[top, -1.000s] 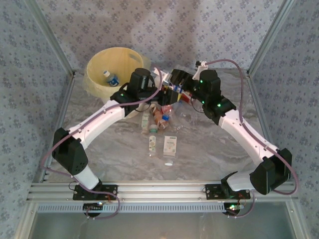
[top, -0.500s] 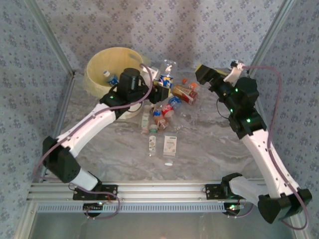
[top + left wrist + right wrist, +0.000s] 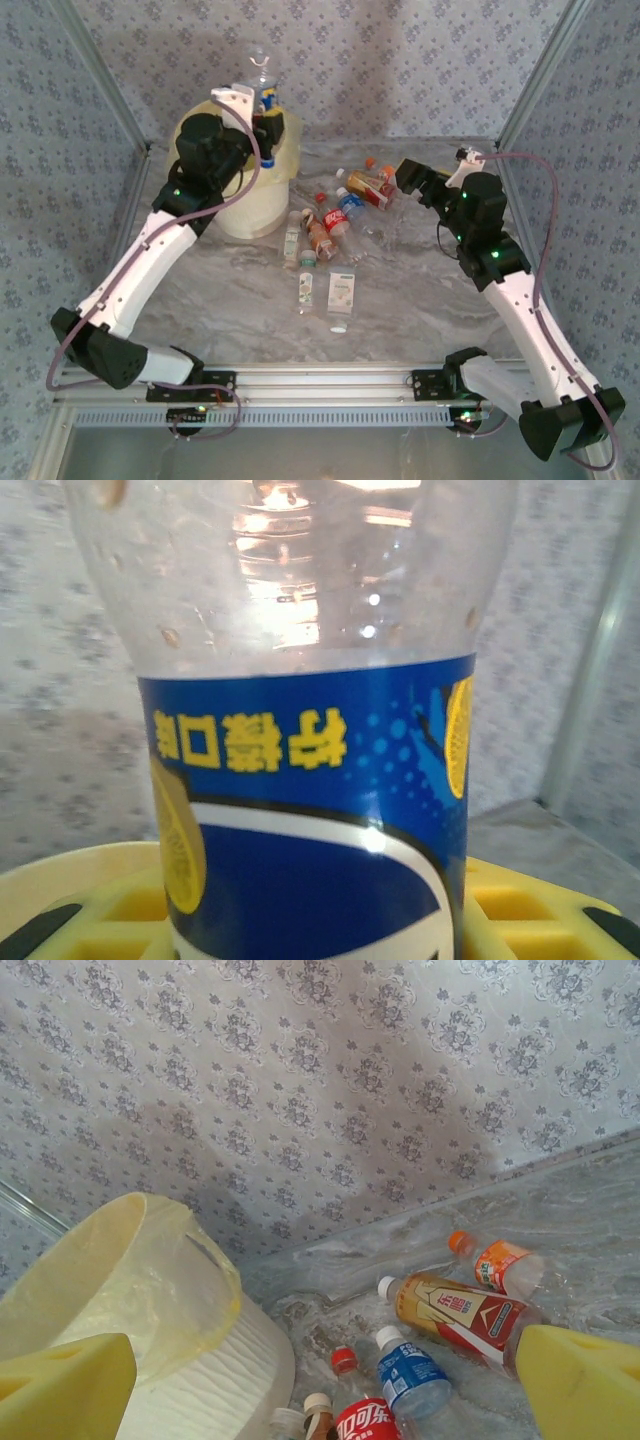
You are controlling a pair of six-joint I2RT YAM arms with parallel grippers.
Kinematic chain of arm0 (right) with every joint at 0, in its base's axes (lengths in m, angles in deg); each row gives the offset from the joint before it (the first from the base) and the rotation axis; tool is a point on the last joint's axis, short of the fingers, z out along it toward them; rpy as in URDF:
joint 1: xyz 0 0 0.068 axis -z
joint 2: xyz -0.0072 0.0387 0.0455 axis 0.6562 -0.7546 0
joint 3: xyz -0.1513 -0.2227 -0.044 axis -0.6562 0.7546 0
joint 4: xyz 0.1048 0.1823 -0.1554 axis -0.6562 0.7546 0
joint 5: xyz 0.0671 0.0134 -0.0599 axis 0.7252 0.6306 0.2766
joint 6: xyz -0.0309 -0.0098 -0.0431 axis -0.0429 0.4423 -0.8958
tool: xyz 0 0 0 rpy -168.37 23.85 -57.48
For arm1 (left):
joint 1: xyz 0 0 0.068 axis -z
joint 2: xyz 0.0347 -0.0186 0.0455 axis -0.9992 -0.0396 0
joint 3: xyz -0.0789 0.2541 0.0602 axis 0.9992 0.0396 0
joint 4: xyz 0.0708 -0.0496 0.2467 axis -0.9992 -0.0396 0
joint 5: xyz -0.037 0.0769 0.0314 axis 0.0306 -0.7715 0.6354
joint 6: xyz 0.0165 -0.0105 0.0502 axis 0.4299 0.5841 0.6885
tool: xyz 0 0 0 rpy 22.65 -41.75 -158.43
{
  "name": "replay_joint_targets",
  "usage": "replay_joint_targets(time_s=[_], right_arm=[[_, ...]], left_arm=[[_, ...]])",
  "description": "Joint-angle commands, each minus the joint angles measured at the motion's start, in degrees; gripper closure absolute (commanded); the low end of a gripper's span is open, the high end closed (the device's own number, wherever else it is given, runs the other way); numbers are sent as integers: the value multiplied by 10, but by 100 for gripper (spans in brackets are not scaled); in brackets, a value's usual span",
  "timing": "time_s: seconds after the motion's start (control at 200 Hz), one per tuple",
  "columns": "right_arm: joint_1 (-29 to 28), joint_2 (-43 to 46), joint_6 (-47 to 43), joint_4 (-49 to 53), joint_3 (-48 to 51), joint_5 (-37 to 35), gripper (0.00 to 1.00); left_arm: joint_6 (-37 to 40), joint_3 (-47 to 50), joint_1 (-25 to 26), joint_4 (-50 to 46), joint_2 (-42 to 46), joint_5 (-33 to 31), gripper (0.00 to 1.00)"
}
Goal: Put the plastic bottles in the bin
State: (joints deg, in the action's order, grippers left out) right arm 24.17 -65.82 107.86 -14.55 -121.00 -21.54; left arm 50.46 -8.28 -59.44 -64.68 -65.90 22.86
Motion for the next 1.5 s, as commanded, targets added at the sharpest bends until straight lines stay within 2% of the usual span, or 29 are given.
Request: replay_joint_targets(time_s=[0.0,0.18,0.295,0.45,0.605,0.779,1.009,1.239,1.494], right_arm=[[3,10,-13,-3,11,-9,0],[3,8,-7,-25,30,-2,0],[3,1,-1,-23,30,-1,0],[3,-1,3,-25,27,1,0],[2,0,3,-16,29,-1,0],[3,-2,3,-7,30,1,0],[2,-8,3,5,28,2,0],[3,-17,0,8,28,0,0],[3,-19,-2,11,34,-5,0]], left_arm=[[12,-18,-29,62,-20,-44,55],[-29,-24,-67,59,-56,-91,55],[-67,-10,-82,77,-75,-92,54],[-82,-8,-87,91,-107,-80,53],[-142,-9,-88,76,-130,-41,53],[-201,12,-89,74,-145,-38,51],[-251,20,-90,55,-148,-22,35],[-267,3,-94,22,-124,28,15],[-266,-2,-94,-4,-84,50,7]])
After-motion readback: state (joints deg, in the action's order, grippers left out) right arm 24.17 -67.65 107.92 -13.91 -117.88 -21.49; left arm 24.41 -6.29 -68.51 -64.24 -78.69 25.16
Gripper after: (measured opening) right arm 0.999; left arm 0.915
